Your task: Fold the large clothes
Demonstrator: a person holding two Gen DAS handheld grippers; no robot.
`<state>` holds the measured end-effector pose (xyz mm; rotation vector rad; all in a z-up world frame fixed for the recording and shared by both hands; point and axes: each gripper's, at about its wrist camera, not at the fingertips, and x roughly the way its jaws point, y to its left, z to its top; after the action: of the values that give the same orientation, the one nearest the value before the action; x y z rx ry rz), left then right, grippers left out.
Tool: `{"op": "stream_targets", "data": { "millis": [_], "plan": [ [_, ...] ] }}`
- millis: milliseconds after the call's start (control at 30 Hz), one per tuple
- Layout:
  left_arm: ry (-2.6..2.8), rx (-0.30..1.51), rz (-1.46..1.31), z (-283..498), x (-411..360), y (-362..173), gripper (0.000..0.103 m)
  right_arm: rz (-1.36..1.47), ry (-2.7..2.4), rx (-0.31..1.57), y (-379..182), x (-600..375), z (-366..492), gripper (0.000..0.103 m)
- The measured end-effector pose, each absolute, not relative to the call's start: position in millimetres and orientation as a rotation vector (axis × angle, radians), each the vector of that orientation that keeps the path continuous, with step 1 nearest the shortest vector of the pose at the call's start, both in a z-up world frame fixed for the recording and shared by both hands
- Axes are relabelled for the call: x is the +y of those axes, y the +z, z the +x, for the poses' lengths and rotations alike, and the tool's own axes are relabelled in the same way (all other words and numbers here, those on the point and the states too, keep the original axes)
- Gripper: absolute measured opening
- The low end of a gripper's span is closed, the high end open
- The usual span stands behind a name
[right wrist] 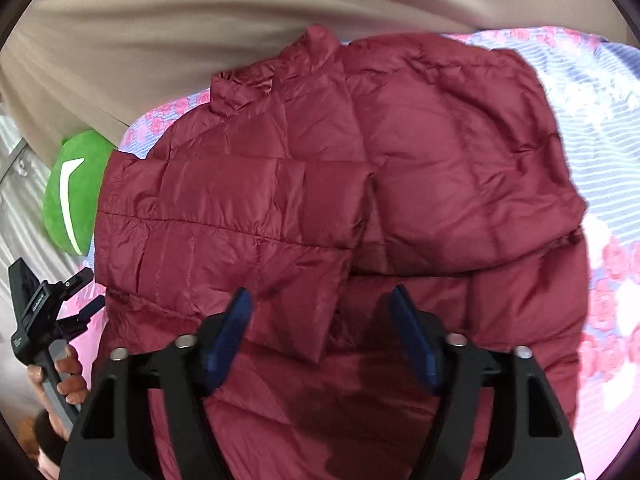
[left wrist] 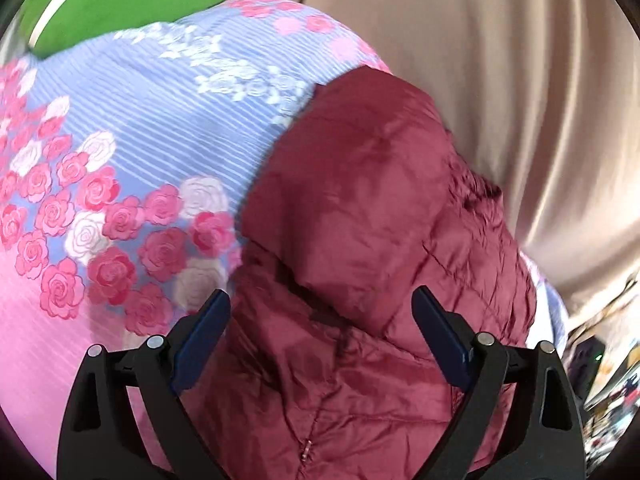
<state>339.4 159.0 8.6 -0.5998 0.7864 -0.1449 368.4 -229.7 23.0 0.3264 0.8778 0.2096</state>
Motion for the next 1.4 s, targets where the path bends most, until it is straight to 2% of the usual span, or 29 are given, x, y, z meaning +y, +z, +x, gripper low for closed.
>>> {"op": "stream_targets", "data": {
  "millis": [33, 100, 167, 300, 500, 533, 567, 600, 667, 700, 767, 833, 1033, 1167, 1233, 1300, 1400],
  "plan": [
    [-0.152, 0.788, -0.615, 341.9, 161.5, 8.0, 0.09, 0.312, 0.204, 0.882, 22.4, -225.8, 370.6, 0.045],
    [-0.168, 0.799, -0.642, 349.2, 161.8, 7.7, 0.089, 0.27, 0.19, 0.877, 26.9, -215.6, 375.4, 0.017],
    [-0.186, 0.805, -0.681, 351.9, 157.4, 8.2, 0.089, 0.226, 0.175, 0.852, 37.7, -208.4, 379.3, 0.004],
    [-0.271, 0.787, -0.78, 343.4, 151.9, 15.1, 0.089, 0.108, 0.141, 0.678, 93.3, -196.5, 377.0, 0.002],
    [-0.254, 0.831, -0.739, 360.2, 140.9, 7.6, 0.089, 0.108, 0.149, 0.458, 164.7, -208.3, 368.3, 0.002],
    [-0.219, 0.841, -0.709, 367.8, 138.2, 4.3, 0.083, 0.122, 0.151, 0.435, 169.7, -214.7, 367.5, 0.002],
    [-0.175, 0.846, -0.685, 374.0, 137.0, 0.9, 0.071, 0.137, 0.149, 0.425, 169.8, -223.5, 368.0, 0.002],
    [-0.13, 0.841, -0.663, 381.4, 136.9, -3.2, 0.068, 0.145, 0.137, 0.428, 165.5, -229.9, 371.0, 0.002],
    [-0.023, 0.84, -0.583, 394.0, 135.5, -9.5, 0.049, 0.146, 0.074, 0.482, 139.4, -247.4, 386.6, 0.002],
    [0.009, 0.839, -0.545, 397.4, 133.6, -11.4, 0.047, 0.144, 0.04, 0.516, 125.4, -255.2, 393.6, 0.002],
    [0.073, 0.837, -0.45, 405.3, 130.1, -16.0, 0.031, 0.141, -0.035, 0.624, 85.5, -273.6, 414.2, 0.002],
    [0.13, 0.827, -0.32, 408.1, 118.0, -17.4, 0.025, 0.153, -0.087, 0.738, 41.7, -289.1, 435.9, 0.001],
    [0.175, 0.809, -0.237, 407.6, 108.3, -22.0, 0.023, 0.254, -0.014, 0.616, 48.9, -297.5, 414.8, 0.001],
    [0.167, 0.799, -0.25, 402.8, 109.8, -24.4, 0.024, 0.264, -0.022, 0.7, 23.4, -312.5, 423.1, 0.0],
    [0.156, 0.794, -0.27, 387.8, 116.0, -24.5, 0.024, 0.28, -0.083, 0.681, 35.7, -316.3, 411.8, 0.0],
    [0.151, 0.79, -0.28, 382.2, 119.3, -26.2, 0.024, 0.317, -0.118, 0.64, 52.3, -316.5, 398.5, 0.007],
    [0.153, 0.786, -0.289, 380.3, 122.3, -27.9, 0.024, 0.314, -0.021, 0.616, 80.0, -283.8, 392.9, 0.008]
  ]
}}
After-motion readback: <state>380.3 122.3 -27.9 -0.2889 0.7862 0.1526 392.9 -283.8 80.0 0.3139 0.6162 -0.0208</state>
